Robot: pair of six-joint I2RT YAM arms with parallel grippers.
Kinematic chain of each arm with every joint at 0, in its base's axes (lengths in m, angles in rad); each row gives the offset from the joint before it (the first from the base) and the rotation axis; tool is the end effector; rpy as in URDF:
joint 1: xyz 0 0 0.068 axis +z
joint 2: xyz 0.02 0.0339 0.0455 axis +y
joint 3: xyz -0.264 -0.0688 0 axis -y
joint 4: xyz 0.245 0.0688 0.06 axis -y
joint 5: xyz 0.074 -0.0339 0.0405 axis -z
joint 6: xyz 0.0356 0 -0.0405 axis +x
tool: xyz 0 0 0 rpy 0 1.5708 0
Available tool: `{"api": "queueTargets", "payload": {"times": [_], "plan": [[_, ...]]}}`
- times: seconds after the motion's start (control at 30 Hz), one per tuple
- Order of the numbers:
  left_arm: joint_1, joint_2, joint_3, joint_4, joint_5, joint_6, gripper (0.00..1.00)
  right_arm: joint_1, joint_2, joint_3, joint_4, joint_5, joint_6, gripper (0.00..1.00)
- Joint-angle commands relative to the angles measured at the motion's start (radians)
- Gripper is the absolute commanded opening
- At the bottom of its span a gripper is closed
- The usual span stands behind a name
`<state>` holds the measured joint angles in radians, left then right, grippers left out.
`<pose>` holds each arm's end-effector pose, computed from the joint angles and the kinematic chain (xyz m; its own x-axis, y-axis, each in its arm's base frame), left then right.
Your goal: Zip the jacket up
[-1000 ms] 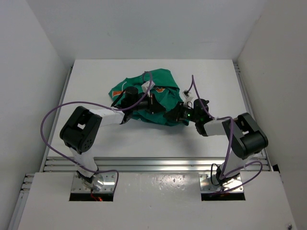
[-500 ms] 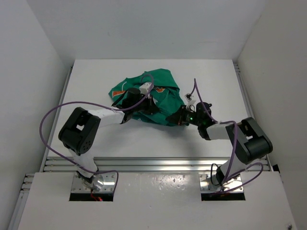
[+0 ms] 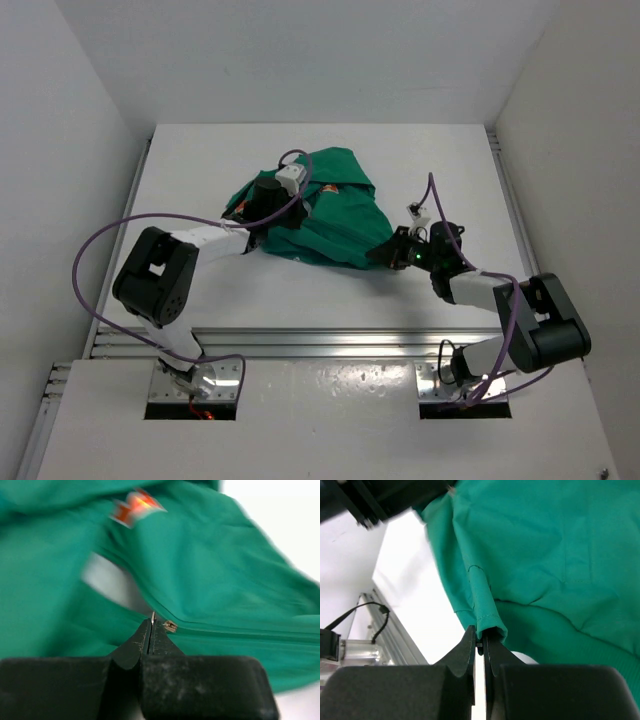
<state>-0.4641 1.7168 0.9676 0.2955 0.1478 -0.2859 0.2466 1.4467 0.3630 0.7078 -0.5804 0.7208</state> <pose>0.3346 -0.1734 0.2039 -0.5343 -0.0445 -0.8441 0.4278 0.8471 -0.3154 0.2392 0.0803 0.1490 -0.7286 0.3857 -0.5660 -0.2900 0.5748 0.7651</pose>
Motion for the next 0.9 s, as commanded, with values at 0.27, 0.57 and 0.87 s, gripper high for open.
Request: {"api": "queueTargets", "payload": {"times": [0.27, 0.57, 0.87], "plan": [[0.15, 0.058, 0.151, 0.017, -0.269, 0.313, 0.0, -0.18, -0.209, -0.082, -0.321, 0.01, -0.164, 0.0], [0.223, 0.081, 0.259, 0.051, -0.395, 0.436, 0.0, -0.329, -0.289, -0.078, -0.476, 0.016, -0.221, 0.0], [0.304, 0.053, 0.43, 0.027, -0.461, 0.507, 0.0, -0.486, -0.273, -0.009, -0.481, 0.014, -0.228, 0.0]]}}
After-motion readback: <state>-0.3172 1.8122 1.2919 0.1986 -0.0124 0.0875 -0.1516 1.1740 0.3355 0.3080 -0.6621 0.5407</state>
